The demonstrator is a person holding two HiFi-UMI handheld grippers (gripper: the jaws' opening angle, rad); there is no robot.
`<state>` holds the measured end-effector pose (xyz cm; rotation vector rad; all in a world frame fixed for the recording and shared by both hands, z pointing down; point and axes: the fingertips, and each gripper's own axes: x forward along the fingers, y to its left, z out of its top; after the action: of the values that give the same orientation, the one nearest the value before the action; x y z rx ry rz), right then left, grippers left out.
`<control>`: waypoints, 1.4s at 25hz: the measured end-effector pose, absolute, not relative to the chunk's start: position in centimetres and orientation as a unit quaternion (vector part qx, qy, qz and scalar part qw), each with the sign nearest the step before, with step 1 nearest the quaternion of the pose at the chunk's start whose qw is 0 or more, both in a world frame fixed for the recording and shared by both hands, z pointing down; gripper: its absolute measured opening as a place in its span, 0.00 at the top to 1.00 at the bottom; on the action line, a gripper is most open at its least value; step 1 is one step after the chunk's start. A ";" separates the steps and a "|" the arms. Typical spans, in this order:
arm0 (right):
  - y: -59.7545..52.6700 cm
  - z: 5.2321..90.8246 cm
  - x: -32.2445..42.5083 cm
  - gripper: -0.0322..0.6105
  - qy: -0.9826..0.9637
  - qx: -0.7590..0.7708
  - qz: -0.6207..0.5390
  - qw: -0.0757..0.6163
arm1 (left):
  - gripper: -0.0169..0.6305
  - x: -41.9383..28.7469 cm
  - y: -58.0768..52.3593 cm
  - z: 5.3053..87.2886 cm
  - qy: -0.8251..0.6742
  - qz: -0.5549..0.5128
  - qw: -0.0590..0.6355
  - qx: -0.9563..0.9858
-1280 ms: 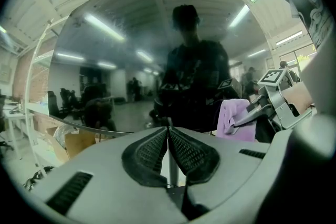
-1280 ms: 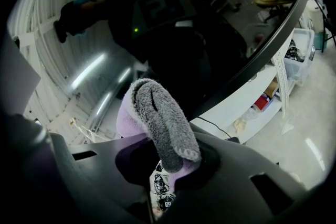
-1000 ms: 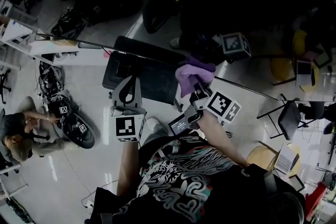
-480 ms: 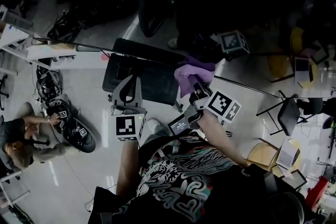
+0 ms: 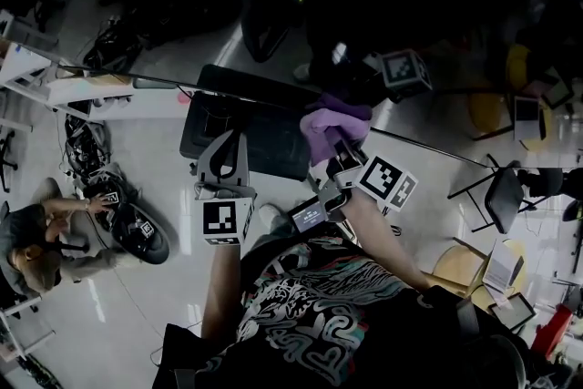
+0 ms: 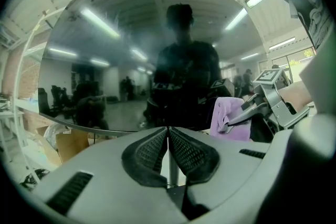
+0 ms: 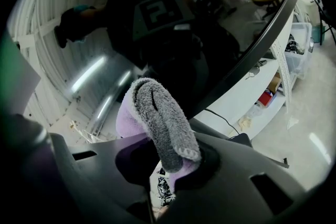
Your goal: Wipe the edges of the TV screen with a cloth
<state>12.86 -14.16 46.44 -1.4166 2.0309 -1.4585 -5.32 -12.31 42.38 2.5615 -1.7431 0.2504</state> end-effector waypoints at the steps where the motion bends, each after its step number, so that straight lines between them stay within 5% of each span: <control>1: -14.2 46.5 12.5 0.83 0.703 -0.486 -0.503 0.132 | 0.94 -5.5 -12.3 42.5 -0.563 0.084 0.018 0.822; 35: -15.5 47.1 7.3 0.83 0.755 -0.371 -0.533 0.090 | 0.94 -7.4 -11.0 42.2 -0.655 0.103 0.012 0.749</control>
<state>7.28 -15.53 47.11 -1.1014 2.2444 -1.5856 -7.41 -11.01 42.21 2.3345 -2.0423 0.3223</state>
